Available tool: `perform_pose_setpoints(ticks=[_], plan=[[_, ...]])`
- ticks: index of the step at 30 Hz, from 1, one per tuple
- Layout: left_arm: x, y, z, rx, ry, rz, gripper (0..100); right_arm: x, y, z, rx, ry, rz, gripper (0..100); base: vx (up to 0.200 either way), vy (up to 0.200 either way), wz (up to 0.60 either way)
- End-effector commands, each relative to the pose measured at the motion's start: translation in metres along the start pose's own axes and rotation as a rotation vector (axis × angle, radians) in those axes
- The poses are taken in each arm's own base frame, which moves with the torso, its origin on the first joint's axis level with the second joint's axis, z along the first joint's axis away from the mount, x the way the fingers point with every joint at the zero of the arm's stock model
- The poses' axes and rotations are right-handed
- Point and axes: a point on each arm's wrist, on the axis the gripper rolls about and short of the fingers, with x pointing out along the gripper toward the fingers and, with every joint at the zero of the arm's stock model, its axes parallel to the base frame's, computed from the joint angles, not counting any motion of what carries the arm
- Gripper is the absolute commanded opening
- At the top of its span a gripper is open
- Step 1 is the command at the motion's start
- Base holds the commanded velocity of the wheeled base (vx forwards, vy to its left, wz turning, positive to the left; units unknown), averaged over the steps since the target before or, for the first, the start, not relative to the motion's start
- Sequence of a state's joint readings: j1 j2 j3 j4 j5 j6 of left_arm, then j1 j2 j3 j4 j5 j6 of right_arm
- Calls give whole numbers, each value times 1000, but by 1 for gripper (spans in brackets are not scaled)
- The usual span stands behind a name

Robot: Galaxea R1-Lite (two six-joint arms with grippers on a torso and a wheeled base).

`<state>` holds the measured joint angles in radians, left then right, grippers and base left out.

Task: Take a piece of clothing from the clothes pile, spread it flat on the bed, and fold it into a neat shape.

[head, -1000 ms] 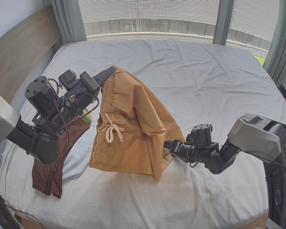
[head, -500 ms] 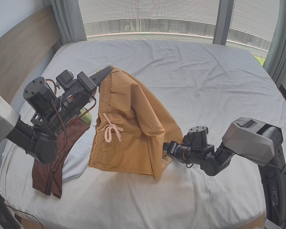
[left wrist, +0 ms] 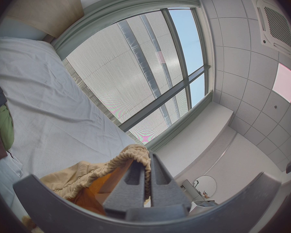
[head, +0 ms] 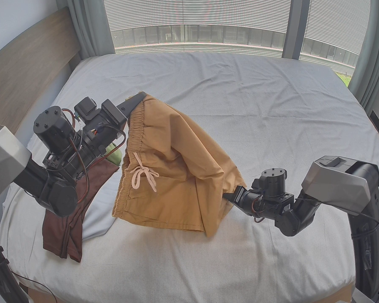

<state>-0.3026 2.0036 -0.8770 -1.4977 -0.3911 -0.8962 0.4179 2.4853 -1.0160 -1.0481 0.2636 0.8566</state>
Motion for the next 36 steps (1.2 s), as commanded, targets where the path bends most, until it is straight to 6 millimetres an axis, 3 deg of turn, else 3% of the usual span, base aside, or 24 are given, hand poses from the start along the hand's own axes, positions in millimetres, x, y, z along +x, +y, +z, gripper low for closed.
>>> perform_pose_setpoints(ticks=[1,8,14,23,27,36], plan=[[-2,2,-1,-6,5,7,0,-44,12,26,-4,-64,0,0,0,0,0],[-19,6,-11,-31,55,59,0,-96,16,35,-87,-82,-39,0,0,0,0],[-39,28,-14,-51,97,138,0,-117,3,35,-159,-69,-108,0,0,0,0],[-52,49,-21,-71,118,218,0,-118,-10,27,-197,-8,-136,0,0,0,0],[-56,61,-29,-70,123,236,0,-110,-23,15,-216,59,-120,0,0,0,0],[-55,58,-30,-69,128,227,0,-104,-26,10,-248,55,37,0,0,0,0]])
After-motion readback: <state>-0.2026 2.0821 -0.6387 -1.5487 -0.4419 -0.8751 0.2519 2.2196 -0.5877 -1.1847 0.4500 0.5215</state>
